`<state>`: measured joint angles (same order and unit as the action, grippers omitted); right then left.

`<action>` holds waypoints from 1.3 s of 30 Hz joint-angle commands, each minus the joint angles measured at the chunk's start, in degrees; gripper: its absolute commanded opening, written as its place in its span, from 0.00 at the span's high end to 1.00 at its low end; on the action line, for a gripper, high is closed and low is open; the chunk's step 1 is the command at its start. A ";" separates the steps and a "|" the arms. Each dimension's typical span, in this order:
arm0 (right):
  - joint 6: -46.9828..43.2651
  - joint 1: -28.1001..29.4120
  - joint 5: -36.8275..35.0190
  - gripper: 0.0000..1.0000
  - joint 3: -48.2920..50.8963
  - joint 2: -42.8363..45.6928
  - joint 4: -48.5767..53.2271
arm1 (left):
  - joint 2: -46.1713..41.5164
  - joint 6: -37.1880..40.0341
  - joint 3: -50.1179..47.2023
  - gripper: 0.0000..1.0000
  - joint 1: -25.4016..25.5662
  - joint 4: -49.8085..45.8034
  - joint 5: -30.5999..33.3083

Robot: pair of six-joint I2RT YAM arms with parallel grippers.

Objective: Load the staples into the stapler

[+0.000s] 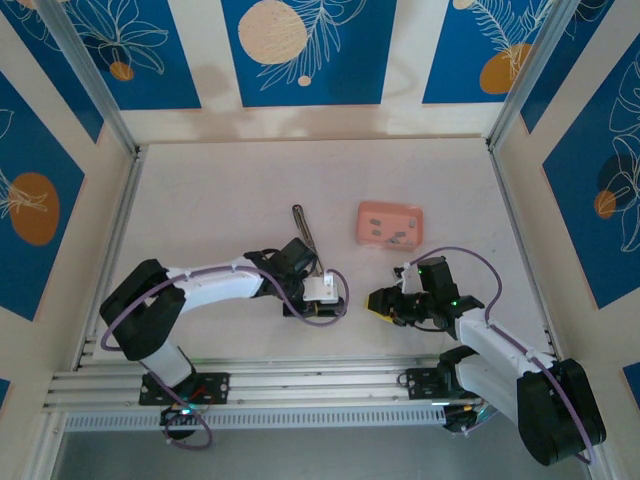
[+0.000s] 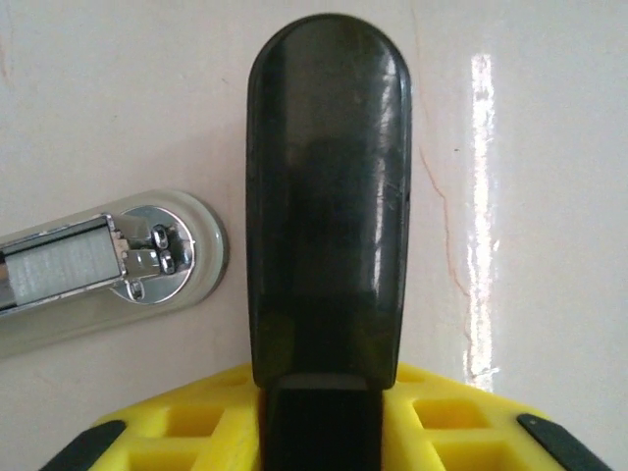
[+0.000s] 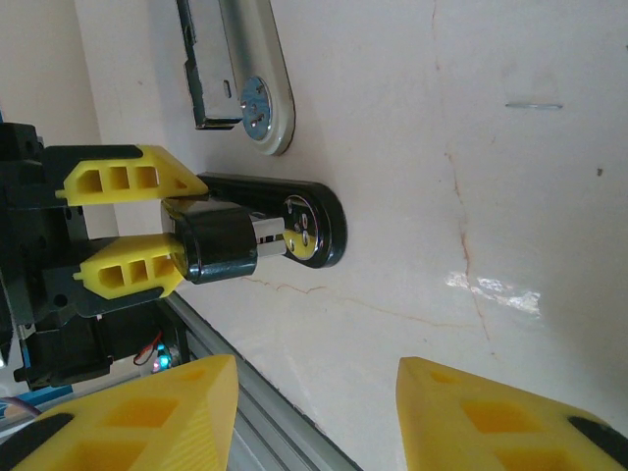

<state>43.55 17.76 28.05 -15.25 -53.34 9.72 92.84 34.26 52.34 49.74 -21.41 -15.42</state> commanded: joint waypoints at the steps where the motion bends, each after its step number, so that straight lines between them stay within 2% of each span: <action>1: -0.83 -0.34 0.60 0.53 -0.40 0.60 0.95 | -1.97 0.57 0.95 0.75 -0.03 -2.74 -3.63; 5: -1.10 -0.35 0.53 0.54 -0.96 0.42 0.96 | -6.86 -2.44 -0.48 0.81 -0.15 -2.49 -2.10; 11: -2.06 -0.30 0.18 0.54 -2.10 0.24 1.48 | -17.23 -13.35 -4.47 0.86 -1.92 2.62 4.22; 16: -2.77 -0.33 -0.76 0.54 -3.44 -0.10 2.29 | -24.87 -28.90 -6.81 0.91 -7.72 4.80 15.78; 18: -2.99 -0.32 -0.86 0.54 -4.06 -0.51 2.15 | -27.44 -35.53 -7.79 1.00 -11.27 4.93 19.85; 22: -3.52 -0.17 -0.41 0.54 -5.77 -2.34 1.90 | -30.46 -44.54 -10.52 1.00 -17.09 6.41 26.80; 29: -3.86 2.37 -1.47 0.54 -8.86 -5.67 1.89 | -25.28 -52.62 -9.74 1.00 -25.34 6.45 30.50; 35: -4.47 5.37 -3.01 0.54 -11.49 -7.48 2.91 | -16.87 -55.91 -7.14 1.00 -28.25 8.50 33.26; 39: -4.78 6.79 -4.35 0.54 -12.63 -7.91 3.56 | -13.51 -53.99 -7.10 1.00 -28.55 11.46 32.70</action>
<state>40.14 23.75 24.80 -26.15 -60.99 11.31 78.94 -19.03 42.61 21.80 -15.33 15.79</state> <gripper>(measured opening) 0.461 0.232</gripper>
